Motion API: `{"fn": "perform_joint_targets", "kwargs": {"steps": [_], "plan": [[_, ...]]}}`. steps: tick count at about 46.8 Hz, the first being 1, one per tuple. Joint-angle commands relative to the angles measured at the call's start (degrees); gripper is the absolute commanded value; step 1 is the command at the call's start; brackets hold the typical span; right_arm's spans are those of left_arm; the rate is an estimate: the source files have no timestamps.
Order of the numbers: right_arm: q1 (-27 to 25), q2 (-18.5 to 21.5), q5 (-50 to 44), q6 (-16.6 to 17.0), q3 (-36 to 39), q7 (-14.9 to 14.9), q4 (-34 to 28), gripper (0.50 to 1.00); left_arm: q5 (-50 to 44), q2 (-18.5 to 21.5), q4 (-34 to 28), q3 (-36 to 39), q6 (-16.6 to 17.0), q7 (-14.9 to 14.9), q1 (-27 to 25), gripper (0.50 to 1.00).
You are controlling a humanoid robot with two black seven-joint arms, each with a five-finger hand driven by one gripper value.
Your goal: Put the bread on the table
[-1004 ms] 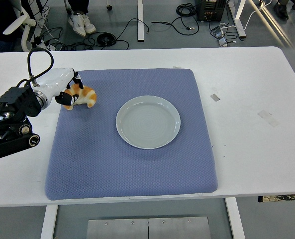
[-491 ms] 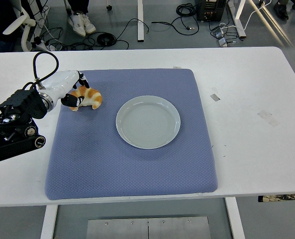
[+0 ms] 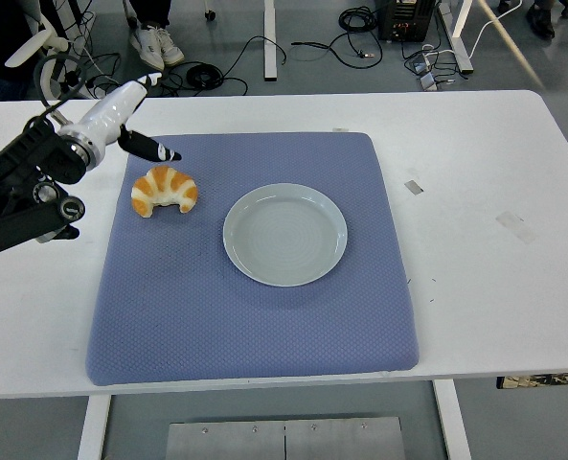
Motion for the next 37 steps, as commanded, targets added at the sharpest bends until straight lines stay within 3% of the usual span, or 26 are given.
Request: {"fn": "perform_joint_targets", "kwargs": {"steps": [1, 9, 21, 32, 37], "plan": [[0.0, 0.0, 0.0, 0.0, -0.1, 0.0, 0.0, 1.0, -2.7, 0.7, 0.0, -1.7, 0.0, -0.8, 0.1, 0.971], [0.0, 0.0, 0.0, 0.0, 0.0, 0.0, 0.0, 1.0, -3.7, 2.1, 0.0, -4.6, 0.0, -3.1, 1.0, 0.966], [0.0, 0.0, 0.0, 0.0, 0.0, 0.0, 0.0, 1.0, -11.4, 5.6, 0.8, -10.6, -0.2, -13.8, 4.7, 0.957], [0.0, 0.0, 0.0, 0.0, 0.0, 0.0, 0.0, 1.0, -13.8, 5.6, 2.1, -21.5, -0.3, -19.7, 13.4, 0.957], [-0.1, 0.0, 0.0, 0.0, 0.0, 0.0, 0.0, 1.0, -13.7, 5.6, 2.1, -25.4, -1.0, -20.3, 16.0, 0.957]]}}
